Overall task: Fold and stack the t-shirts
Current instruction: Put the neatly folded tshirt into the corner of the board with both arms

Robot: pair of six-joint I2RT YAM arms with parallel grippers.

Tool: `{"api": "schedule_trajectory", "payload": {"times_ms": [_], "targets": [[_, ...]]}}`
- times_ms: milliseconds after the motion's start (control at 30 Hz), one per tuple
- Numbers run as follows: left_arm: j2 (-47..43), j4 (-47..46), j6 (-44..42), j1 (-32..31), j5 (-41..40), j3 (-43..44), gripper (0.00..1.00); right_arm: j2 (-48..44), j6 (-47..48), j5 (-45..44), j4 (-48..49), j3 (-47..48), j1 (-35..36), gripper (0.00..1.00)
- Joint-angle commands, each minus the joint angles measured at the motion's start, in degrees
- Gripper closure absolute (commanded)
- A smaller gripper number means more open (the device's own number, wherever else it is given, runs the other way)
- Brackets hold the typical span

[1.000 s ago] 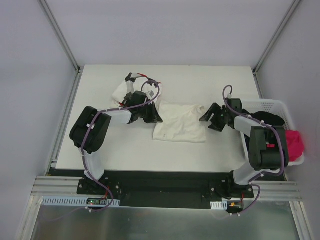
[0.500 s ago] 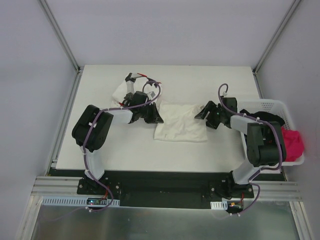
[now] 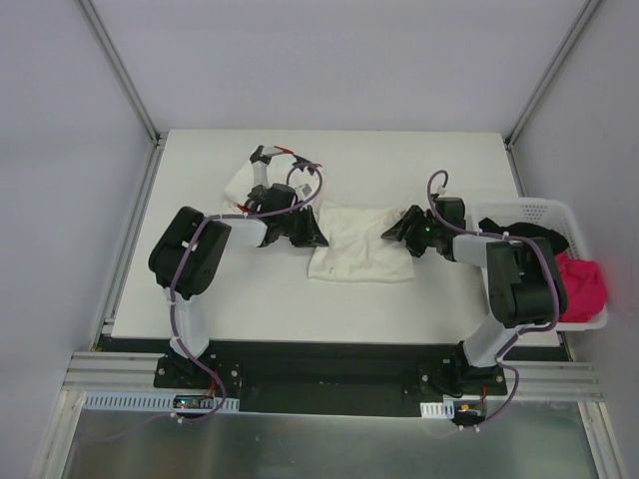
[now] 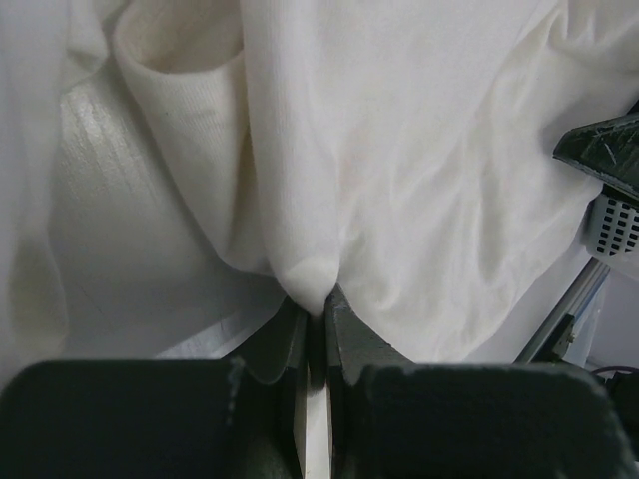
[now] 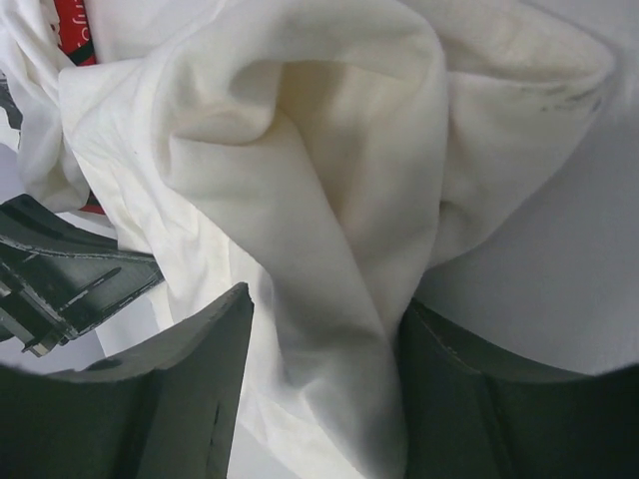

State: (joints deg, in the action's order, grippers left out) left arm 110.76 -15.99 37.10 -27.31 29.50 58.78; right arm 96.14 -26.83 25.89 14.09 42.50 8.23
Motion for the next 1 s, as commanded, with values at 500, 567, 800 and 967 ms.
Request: {"api": "schedule_trajectory", "payload": {"times_ms": [500, 567, 800, 967], "targets": [[4.0, -11.2, 4.7, 0.1, 3.4, -1.1, 1.0, 2.1, -1.8, 2.8, 4.5, -2.8, 1.4, 0.99], [4.6, -13.4, 6.2, 0.2, 4.0, -1.2, 1.0, 2.3, -2.0, 2.8, 4.9, -2.9, 1.2, 0.99], [5.2, -16.4, 6.5, 0.9, 3.5, -0.1, 1.0, 3.2, -2.9, 3.4, 5.1, -1.6, 1.4, 0.99], [3.9, -16.8, 6.5, 1.6, 2.9, 1.7, 1.0, 3.1, -3.7, 3.4, 5.1, 0.6, 1.4, 0.99]]}}
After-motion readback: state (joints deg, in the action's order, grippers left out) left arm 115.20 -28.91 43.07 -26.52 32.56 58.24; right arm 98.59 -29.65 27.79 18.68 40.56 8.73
